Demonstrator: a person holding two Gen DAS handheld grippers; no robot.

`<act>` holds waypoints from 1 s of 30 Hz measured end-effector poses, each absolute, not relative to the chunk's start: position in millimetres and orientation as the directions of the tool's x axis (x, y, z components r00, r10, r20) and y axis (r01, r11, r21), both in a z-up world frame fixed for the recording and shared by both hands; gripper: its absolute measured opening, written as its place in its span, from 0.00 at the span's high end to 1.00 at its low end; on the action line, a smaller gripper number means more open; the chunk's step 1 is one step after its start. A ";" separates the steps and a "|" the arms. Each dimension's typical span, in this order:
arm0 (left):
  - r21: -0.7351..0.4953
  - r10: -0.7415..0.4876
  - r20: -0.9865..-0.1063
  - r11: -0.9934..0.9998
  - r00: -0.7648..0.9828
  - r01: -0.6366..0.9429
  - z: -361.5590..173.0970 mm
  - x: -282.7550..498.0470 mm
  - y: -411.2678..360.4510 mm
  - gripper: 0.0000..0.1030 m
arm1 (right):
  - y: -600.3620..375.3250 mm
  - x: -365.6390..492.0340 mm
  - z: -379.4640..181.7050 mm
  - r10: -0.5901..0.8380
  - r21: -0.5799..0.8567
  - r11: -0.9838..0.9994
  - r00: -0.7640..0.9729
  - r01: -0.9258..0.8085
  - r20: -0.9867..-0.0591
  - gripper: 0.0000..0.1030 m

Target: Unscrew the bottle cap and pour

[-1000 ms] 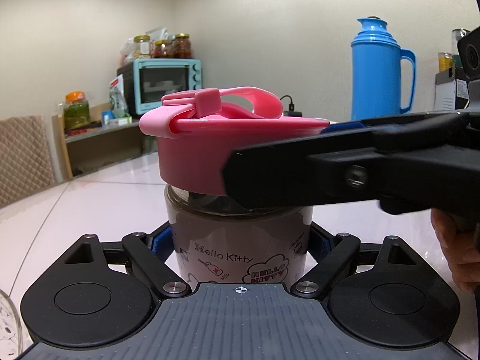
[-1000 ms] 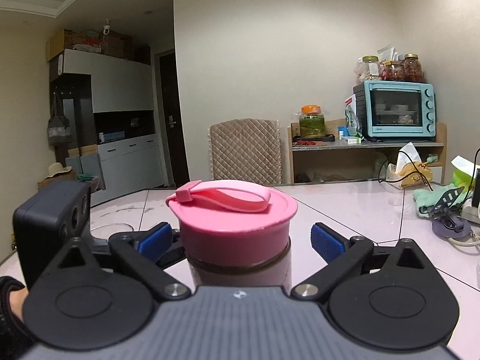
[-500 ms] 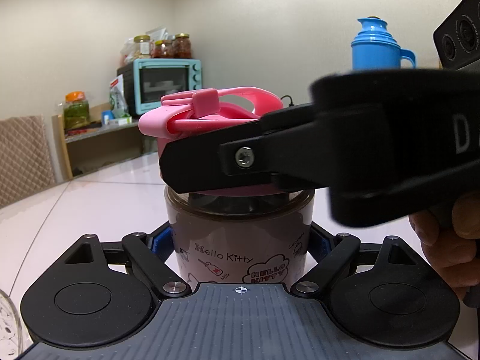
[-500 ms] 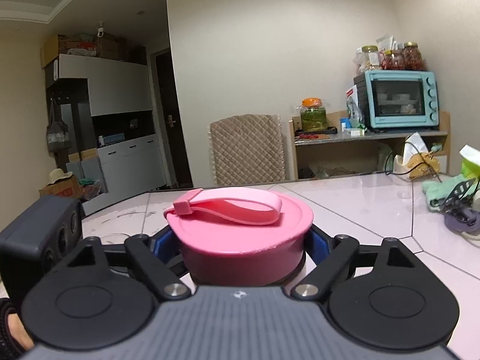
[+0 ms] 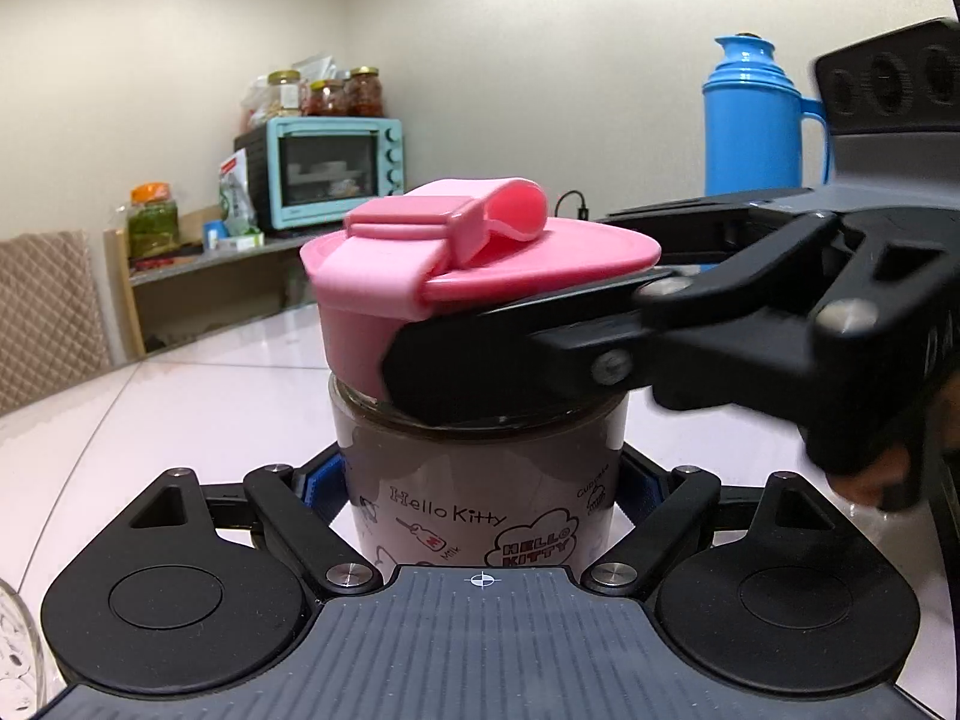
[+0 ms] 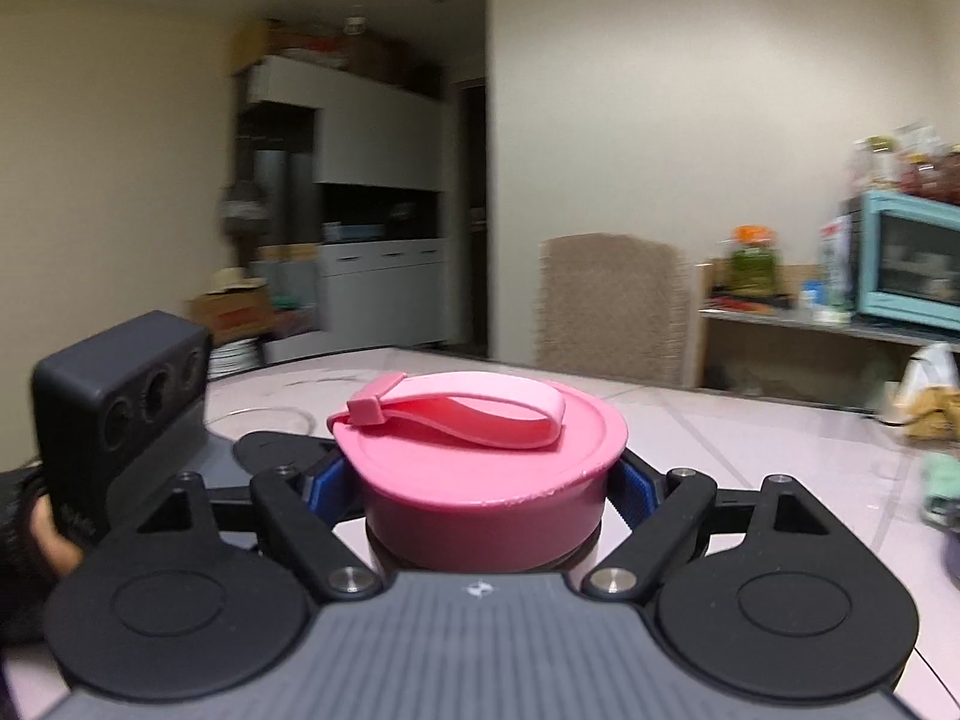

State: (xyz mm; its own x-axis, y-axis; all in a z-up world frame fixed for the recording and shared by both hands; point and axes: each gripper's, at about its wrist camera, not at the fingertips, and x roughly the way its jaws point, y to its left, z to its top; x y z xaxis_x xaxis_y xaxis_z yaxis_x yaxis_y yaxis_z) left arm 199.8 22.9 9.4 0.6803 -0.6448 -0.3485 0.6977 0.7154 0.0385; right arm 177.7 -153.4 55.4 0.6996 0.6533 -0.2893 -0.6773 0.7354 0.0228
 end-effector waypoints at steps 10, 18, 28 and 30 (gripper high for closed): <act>0.039 -0.645 -0.348 0.715 0.680 0.698 9.7 197.3 21.4 0.13 | -162.3 183.1 60.1 0.738 0.026 0.648 0.619 -0.761 -0.268 0.16; 0.038 -0.645 -0.348 0.715 0.680 0.698 11.9 197.8 22.4 0.13 | -152.5 154.3 68.0 0.604 0.006 0.777 0.742 -0.629 -0.291 0.07; 0.038 -0.645 -0.348 0.715 0.680 0.698 13.4 196.7 22.5 0.12 | -131.8 131.1 56.4 0.411 -0.018 0.900 0.862 -0.435 -0.296 0.07; 0.038 -0.645 -0.348 0.715 0.680 0.698 13.3 197.1 22.5 0.12 | -125.9 129.2 54.9 0.390 -0.009 0.913 0.878 -0.408 -0.278 0.07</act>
State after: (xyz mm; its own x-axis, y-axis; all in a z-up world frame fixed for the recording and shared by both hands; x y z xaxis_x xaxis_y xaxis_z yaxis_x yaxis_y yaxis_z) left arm 197.1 22.5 13.3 0.6802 -0.6450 -0.3483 0.6977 0.7154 0.0379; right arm 129.2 -125.9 54.9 0.8778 0.3897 -0.2784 -0.4082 0.9128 -0.0093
